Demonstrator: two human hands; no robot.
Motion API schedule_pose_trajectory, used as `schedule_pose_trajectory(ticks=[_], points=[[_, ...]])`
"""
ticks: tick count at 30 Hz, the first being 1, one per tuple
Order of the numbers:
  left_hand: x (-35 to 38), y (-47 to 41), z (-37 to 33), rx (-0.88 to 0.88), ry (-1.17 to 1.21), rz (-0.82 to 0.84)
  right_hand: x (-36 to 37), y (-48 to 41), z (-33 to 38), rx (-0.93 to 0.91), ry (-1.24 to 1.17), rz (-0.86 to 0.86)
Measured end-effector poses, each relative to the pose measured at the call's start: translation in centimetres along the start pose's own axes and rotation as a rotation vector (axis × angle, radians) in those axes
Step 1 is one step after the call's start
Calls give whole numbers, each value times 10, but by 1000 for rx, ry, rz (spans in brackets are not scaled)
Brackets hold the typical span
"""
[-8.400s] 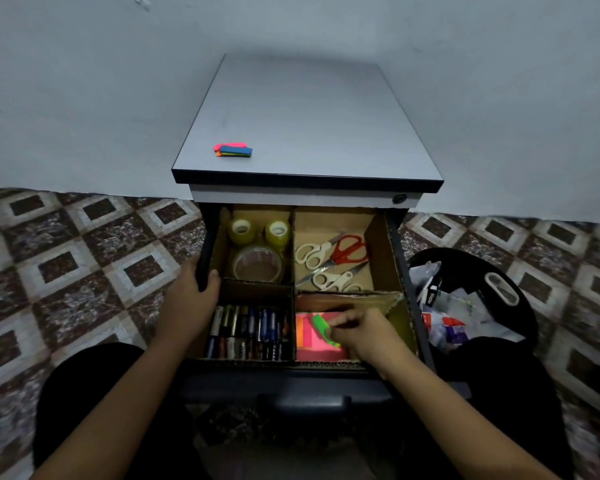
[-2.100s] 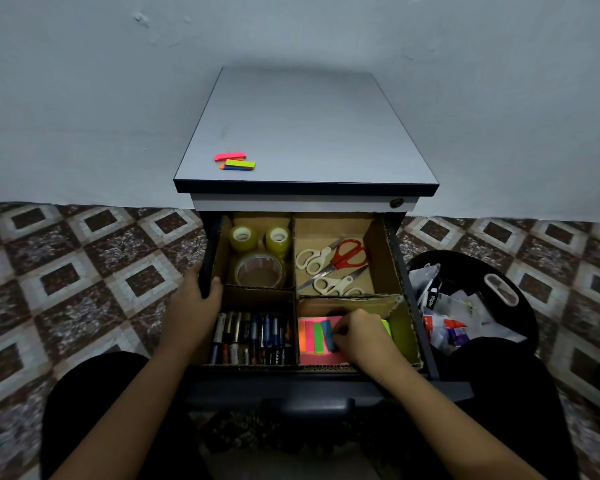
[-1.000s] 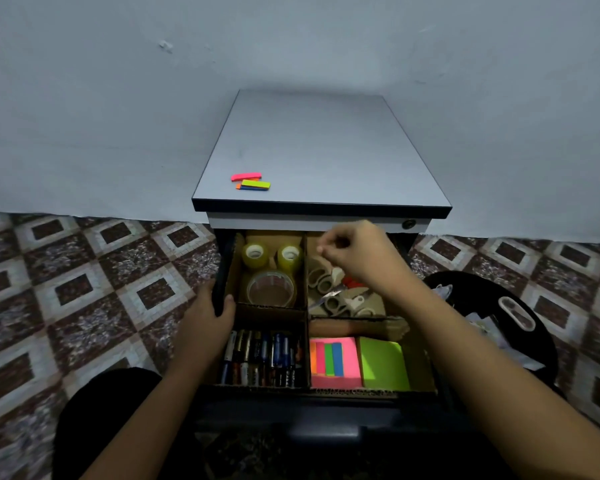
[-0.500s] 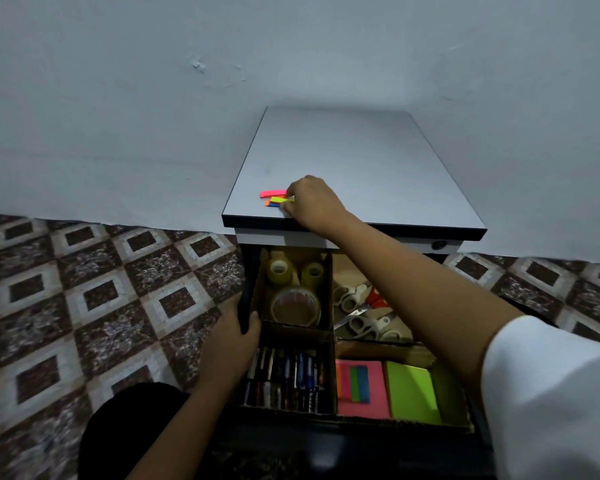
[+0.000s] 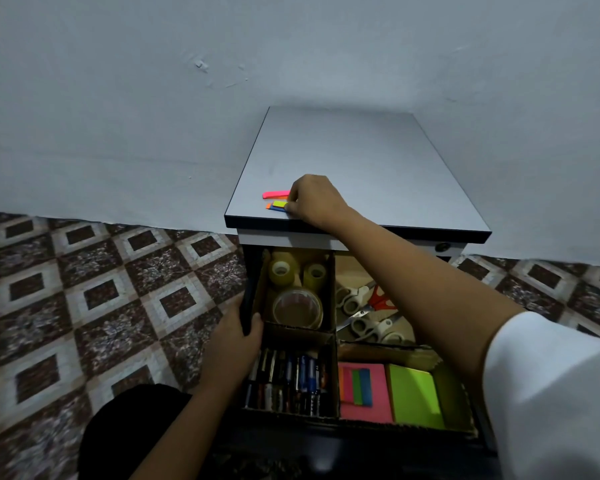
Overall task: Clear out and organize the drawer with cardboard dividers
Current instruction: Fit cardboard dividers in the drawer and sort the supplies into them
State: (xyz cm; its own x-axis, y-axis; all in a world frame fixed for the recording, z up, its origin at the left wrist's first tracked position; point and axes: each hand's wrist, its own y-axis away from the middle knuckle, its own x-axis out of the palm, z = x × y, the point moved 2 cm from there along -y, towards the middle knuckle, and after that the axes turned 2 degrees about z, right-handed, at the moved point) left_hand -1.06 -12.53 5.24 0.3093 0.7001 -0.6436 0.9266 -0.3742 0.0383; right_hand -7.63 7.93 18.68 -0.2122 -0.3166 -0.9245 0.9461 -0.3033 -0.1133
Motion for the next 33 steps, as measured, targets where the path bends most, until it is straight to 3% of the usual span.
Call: schedule_pose_trajectory(ticks=[22,33], points=[[0,0,-1,21,5,-16,-14,4,16,20,73,147],[0,0,-1,21,1,-12,-13,5,24,-2,71,130]])
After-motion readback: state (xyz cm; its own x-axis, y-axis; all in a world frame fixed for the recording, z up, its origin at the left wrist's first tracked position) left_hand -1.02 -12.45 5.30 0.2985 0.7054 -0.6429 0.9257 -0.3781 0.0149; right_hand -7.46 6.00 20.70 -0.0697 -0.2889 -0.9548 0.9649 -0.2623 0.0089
